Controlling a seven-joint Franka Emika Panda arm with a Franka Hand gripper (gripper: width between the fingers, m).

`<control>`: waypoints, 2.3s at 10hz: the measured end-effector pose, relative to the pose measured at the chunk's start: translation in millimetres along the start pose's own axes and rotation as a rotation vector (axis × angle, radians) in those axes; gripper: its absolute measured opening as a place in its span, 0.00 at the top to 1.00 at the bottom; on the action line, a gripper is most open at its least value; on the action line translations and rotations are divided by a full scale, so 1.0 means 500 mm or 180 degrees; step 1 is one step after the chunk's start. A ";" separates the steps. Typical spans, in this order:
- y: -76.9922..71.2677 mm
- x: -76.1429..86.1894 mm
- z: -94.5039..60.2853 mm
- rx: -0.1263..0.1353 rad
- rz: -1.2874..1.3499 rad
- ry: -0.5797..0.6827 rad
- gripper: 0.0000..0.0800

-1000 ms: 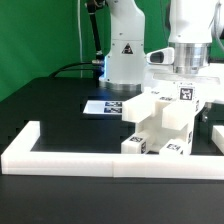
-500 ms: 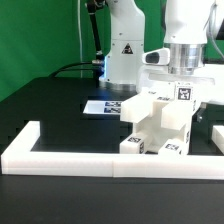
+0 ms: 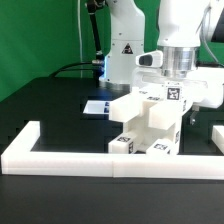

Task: Assemble chair

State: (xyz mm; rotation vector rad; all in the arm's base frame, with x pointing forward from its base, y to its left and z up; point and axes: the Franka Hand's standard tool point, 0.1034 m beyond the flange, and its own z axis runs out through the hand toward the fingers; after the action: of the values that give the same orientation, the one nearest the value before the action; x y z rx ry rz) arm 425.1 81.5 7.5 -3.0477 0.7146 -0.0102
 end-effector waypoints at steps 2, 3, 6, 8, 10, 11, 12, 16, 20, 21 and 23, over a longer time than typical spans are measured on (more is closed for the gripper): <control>0.000 0.000 -0.001 0.0008 0.0032 -0.0067 0.19; -0.001 -0.002 -0.001 0.0009 0.0036 -0.0094 0.19; 0.000 -0.003 0.001 0.0004 0.0039 -0.0105 0.19; 0.000 -0.003 0.002 0.0001 0.0038 -0.0102 0.19; -0.002 0.001 0.008 -0.0026 -0.0018 -0.0081 0.19; -0.002 0.002 0.010 -0.0031 -0.0029 -0.0086 0.19; 0.001 0.002 0.010 -0.0036 -0.0035 -0.0103 0.19; 0.006 -0.001 0.011 -0.0045 -0.0036 -0.0120 0.19; 0.003 0.008 0.009 -0.0038 -0.0037 -0.0139 0.19; 0.006 0.008 0.008 -0.0040 -0.0034 -0.0164 0.19; 0.005 0.008 0.008 -0.0040 -0.0028 -0.0160 0.19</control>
Offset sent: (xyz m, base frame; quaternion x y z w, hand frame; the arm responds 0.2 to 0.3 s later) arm 0.0087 0.0021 0.0072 0.0077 -0.0133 0.0070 0.9999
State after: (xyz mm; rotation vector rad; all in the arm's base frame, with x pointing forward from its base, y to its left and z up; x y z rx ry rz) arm 427.7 77.5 3.3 -3.0510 0.7006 0.0709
